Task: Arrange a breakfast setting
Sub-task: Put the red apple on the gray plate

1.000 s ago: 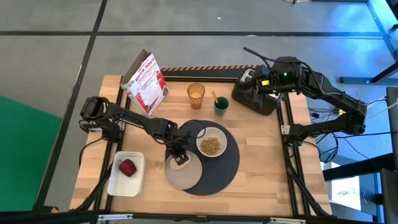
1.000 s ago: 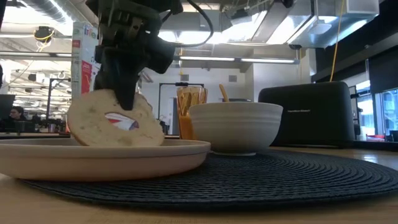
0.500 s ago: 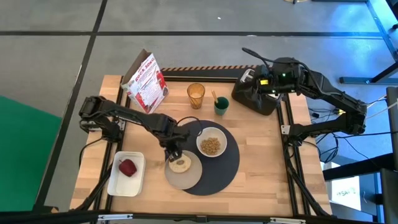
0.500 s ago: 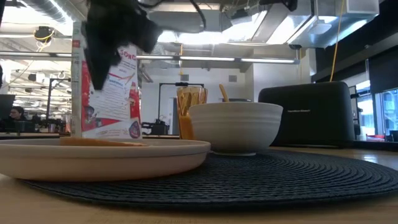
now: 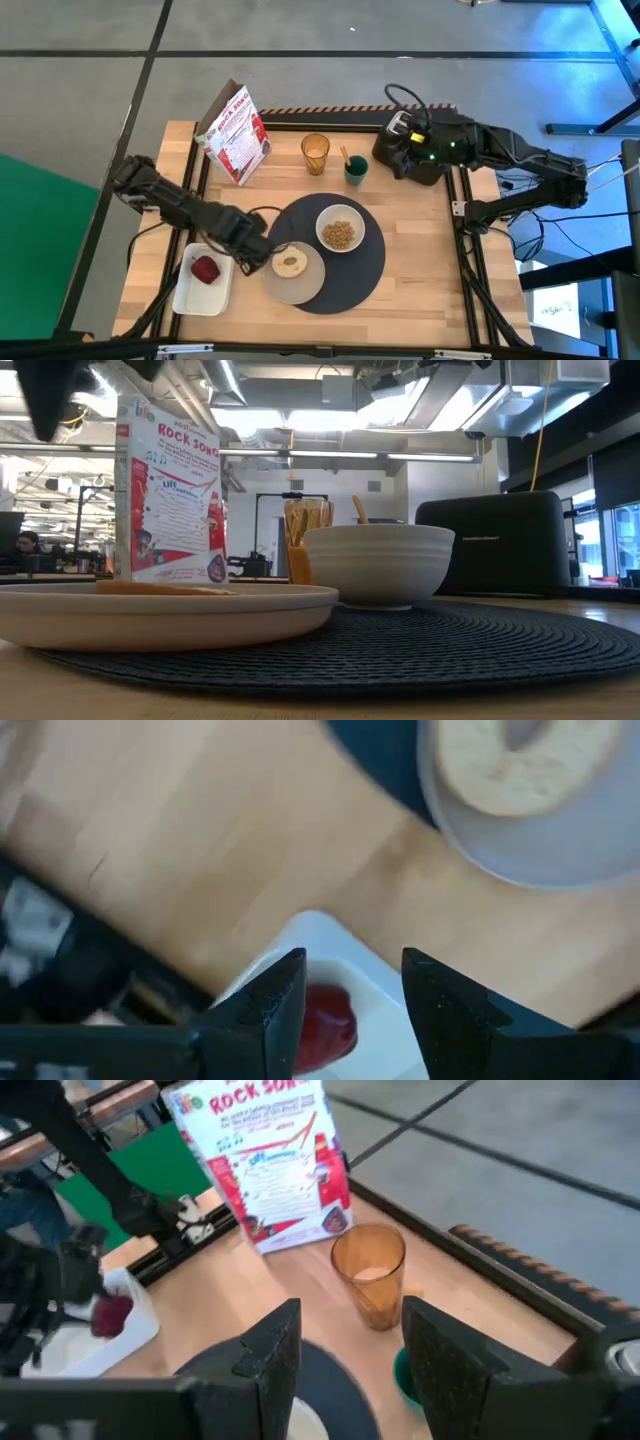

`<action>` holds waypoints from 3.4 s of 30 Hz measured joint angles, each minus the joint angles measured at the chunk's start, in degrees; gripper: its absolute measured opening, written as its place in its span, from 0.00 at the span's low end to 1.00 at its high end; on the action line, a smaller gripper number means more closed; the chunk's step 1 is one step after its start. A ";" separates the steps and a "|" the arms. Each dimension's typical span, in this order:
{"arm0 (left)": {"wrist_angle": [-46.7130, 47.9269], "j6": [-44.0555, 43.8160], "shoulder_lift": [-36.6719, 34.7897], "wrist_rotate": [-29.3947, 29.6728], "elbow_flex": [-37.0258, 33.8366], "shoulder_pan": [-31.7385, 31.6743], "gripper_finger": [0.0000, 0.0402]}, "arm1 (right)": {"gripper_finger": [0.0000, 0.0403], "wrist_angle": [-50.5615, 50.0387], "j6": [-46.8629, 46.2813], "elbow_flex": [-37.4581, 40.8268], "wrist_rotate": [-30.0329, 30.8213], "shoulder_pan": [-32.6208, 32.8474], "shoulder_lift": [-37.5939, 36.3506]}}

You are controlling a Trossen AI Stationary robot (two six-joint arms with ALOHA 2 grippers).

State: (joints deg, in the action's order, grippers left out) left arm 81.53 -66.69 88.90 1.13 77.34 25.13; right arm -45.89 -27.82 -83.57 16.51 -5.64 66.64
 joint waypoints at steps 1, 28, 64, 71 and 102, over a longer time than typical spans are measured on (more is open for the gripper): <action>1.01 -4.17 -0.83 0.84 -0.34 1.11 0.41 | 0.41 -0.45 -0.75 0.02 0.84 0.81 0.07; -3.49 -67.39 0.86 -19.76 -9.44 17.88 0.87 | 0.41 -1.30 -1.64 0.02 6.98 1.07 10.35; -10.00 -20.91 0.57 -23.15 -21.26 13.37 0.89 | 0.41 -3.09 11.29 0.02 2.87 -4.86 10.30; -9.16 -15.78 0.57 -22.92 -21.24 13.33 0.88 | 0.41 -4.05 9.77 0.02 2.07 -4.89 10.30; -9.69 8.25 -9.26 -8.41 -27.17 21.94 0.79 | 0.41 23.16 -26.03 0.02 9.75 16.36 23.82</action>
State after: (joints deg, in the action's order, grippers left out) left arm 71.84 -58.44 79.64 -7.28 50.17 47.07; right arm -22.73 -53.85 -83.55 26.26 10.72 90.46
